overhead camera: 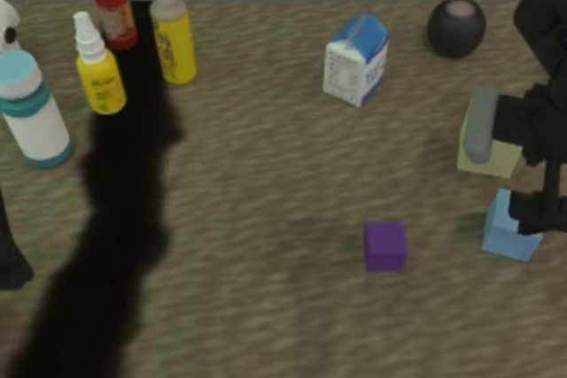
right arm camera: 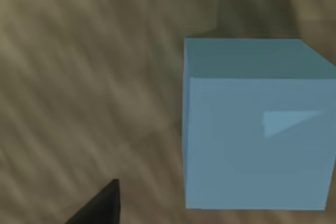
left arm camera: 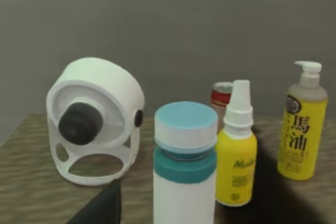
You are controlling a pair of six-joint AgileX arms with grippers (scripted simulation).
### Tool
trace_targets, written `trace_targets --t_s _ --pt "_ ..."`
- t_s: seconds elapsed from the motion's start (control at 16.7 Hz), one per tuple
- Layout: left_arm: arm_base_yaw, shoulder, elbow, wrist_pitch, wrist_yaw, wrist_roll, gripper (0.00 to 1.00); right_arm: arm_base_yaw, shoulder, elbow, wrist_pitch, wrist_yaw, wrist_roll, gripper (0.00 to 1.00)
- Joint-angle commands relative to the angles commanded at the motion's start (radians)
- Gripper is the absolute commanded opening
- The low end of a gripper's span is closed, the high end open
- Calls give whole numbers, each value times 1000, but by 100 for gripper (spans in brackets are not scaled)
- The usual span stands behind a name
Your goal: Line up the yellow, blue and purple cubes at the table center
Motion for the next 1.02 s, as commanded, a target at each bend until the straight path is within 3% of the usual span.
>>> trace_targets --t_s 0.42,1.02 --pt "2 -7 -7 5 0 4 100 -3 19 1 12 0 -6 100" --pt "2 -7 -7 5 0 4 100 2 168 -160 324 1 1 100"
